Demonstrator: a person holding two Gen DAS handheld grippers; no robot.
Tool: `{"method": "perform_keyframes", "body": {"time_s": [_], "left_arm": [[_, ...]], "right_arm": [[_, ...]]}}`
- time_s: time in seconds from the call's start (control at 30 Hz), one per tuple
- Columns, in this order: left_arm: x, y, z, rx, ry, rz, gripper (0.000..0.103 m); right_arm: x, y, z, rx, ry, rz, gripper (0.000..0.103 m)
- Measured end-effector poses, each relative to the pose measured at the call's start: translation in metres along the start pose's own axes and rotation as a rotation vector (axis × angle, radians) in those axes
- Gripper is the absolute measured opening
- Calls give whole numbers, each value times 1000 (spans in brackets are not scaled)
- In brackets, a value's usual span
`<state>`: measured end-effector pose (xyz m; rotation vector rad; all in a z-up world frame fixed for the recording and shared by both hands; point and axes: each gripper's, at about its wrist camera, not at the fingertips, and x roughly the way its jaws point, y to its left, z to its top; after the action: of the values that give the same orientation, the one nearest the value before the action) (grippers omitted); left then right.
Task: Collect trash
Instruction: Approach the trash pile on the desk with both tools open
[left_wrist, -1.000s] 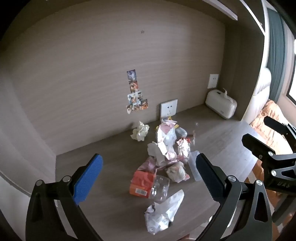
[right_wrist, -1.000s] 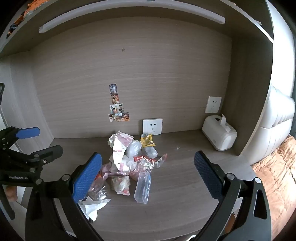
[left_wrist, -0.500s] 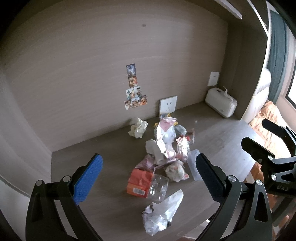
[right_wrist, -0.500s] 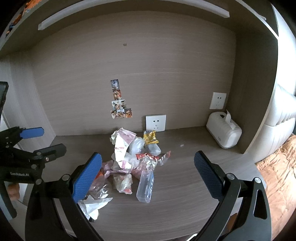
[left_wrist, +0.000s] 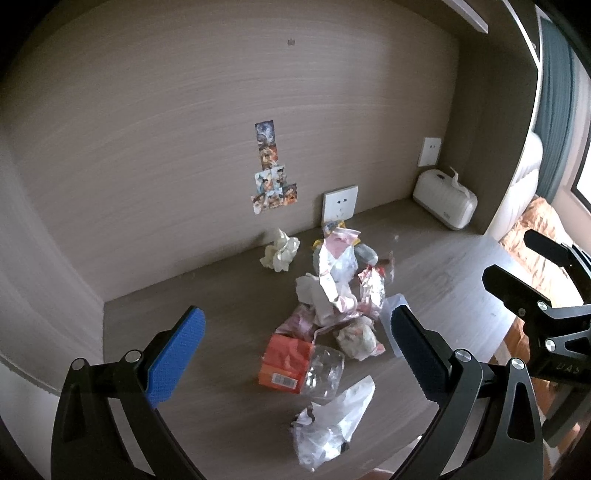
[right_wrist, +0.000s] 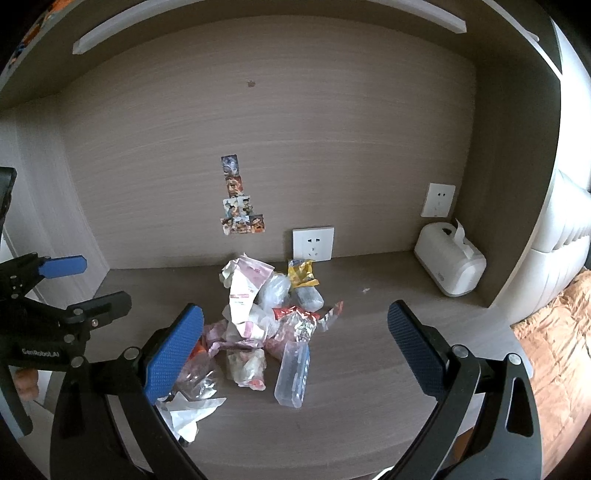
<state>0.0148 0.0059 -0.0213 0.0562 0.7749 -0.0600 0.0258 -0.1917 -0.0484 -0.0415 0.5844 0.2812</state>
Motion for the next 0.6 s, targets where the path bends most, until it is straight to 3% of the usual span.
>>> {"method": "perform_keyframes", "body": {"time_s": [0.6], "left_arm": [[20,25,-2,-5,13,0,99]], "right_arm": [[26,15,-7,17,47,38,100]]}}
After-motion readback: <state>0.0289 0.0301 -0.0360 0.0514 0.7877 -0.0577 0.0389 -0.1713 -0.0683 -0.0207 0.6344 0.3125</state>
